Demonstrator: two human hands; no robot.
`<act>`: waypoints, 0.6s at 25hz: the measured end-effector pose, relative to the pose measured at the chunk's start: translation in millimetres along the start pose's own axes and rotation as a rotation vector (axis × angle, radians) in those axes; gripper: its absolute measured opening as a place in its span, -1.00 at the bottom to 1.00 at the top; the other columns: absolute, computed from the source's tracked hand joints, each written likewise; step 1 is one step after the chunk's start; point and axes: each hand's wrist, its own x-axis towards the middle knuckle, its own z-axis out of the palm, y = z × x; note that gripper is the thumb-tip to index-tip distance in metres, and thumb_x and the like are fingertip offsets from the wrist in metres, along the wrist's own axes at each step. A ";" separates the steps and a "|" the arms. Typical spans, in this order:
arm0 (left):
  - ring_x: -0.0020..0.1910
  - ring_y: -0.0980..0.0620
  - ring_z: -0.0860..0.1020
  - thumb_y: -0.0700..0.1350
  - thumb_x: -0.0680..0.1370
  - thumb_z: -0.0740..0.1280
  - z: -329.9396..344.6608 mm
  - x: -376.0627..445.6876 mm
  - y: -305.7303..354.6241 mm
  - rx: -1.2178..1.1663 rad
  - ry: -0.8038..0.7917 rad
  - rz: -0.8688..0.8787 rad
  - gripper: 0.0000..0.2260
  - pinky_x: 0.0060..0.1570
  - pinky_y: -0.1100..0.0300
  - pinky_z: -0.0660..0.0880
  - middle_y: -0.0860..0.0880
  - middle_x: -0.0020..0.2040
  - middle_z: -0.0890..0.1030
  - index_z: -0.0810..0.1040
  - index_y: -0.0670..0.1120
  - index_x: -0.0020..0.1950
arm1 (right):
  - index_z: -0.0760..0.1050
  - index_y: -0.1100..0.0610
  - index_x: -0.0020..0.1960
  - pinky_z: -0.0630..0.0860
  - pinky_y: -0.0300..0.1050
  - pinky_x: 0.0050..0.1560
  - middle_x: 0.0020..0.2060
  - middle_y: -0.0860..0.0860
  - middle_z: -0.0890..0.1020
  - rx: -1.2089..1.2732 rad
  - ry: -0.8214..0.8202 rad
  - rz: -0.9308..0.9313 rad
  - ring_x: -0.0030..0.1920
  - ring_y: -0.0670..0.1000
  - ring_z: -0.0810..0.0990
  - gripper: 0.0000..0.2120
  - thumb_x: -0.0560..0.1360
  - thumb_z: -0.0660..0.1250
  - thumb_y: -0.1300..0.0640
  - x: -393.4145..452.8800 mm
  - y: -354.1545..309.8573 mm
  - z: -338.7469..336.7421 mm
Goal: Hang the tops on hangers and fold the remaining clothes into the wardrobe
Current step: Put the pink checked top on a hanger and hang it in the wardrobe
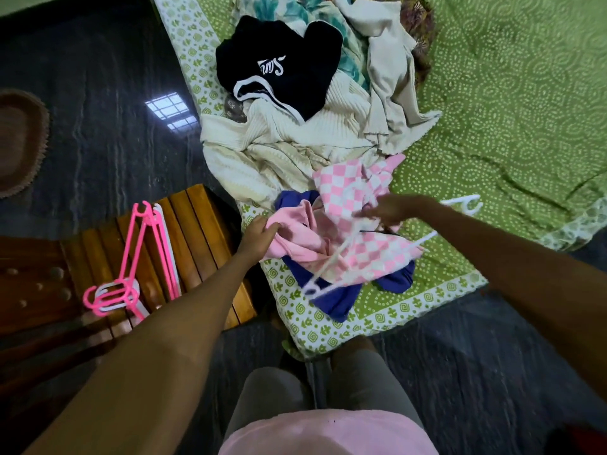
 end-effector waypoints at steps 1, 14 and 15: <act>-0.08 -0.01 0.43 -0.18 0.62 0.12 1.5 -0.5 -1.1 -0.081 0.014 -0.034 -0.83 -0.23 0.20 0.30 -0.09 -0.13 0.46 0.46 -0.18 -0.08 | 0.57 0.08 -0.24 0.38 -0.26 -0.34 -0.49 -0.05 0.51 0.234 0.087 0.019 -0.56 -0.15 0.47 -0.63 0.56 0.18 -0.13 -3.4 9.0 -15.8; -0.11 0.02 0.48 -0.34 0.48 0.30 12.6 15.2 -21.8 -0.262 0.100 -0.230 -0.82 -0.16 0.21 0.43 -0.01 -0.15 0.52 0.44 -0.13 0.02 | 0.32 0.20 -0.33 0.05 -0.44 -0.62 -0.75 -0.06 0.31 1.190 0.490 0.263 -0.76 -0.11 0.15 -0.51 0.62 0.05 -0.11 57.4 75.0 -41.9; -0.07 0.00 0.48 -0.34 0.47 0.31 14.6 16.5 -23.8 -0.261 0.104 -0.230 -0.79 -0.12 0.17 0.43 -0.01 -0.11 0.51 0.41 -0.13 0.03 | 0.39 0.23 -0.24 0.10 -0.41 -0.63 -0.69 -0.04 0.40 1.196 0.508 0.278 -0.74 -0.12 0.21 -0.55 0.62 0.07 -0.09 60.3 76.4 -39.7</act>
